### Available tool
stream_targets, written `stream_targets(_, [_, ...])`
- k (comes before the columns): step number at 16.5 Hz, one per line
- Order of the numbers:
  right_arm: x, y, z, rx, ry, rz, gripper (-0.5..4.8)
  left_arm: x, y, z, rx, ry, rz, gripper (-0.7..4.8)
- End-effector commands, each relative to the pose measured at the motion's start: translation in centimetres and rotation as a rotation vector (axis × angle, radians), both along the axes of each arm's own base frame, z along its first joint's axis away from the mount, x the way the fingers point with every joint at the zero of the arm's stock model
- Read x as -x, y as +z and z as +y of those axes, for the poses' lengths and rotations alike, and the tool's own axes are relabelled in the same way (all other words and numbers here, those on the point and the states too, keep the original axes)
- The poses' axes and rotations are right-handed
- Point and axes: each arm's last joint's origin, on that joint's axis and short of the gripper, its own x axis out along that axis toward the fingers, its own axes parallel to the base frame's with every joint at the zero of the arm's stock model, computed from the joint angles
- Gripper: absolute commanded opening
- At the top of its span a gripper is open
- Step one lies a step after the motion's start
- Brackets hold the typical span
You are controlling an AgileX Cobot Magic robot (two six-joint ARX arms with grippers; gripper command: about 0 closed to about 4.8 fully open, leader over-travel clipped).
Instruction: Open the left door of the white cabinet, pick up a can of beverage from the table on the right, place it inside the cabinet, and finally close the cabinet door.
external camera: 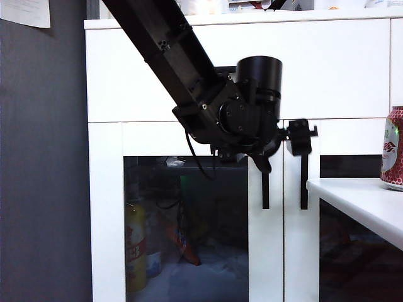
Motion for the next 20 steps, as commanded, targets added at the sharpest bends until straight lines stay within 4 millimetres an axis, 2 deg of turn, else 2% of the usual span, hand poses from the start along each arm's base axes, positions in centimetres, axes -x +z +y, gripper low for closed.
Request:
stream_targets(1, [-0.6,-0.1,-0.1,0.001,-0.008,0.003,4.41,-0.6,0.5,-0.2,0.034,-0.035,-0.016,4.53])
stream_targets(9, [-1.3,-0.6,-0.2,-0.001,-0.008,0.026,4.41,-1.1,0.3,-0.7,0.04,-0.032,-0.022,4.52])
stream_targets(10, [-1.3,-0.6,-0.2,-0.001,-0.008,0.026,4.41,-1.1,0.3,-0.7,0.04,-0.032,-0.022,4.27])
stream_targets(12, [-1.4,-0.5,-0.2,-0.001,-0.008,0.021,4.41,-0.8,0.3,-0.9,0.041,-0.035,-0.022,2.79])
stream_targets(13, [-1.3,-0.5,-0.2,-0.001,-0.008,0.019,4.41,-0.6,0.4,-1.2,0.045,-0.04,-0.022,1.24])
stream_targets(14, [-1.3,-0.5,-0.2,-0.001,-0.008,0.019,4.41,-0.5,0.4,-1.3,0.045,-0.047,-0.022,0.34])
stream_targets(16, [-1.3,-0.5,-0.2,-0.001,-0.007,0.019,4.41,-0.2,0.4,-1.6,0.049,-0.057,-0.02,-0.05])
stream_targets(20, [-1.3,-0.5,-0.2,-0.001,-0.007,0.019,4.41,0.4,0.5,-2.0,0.051,-0.071,-0.023,-0.06])
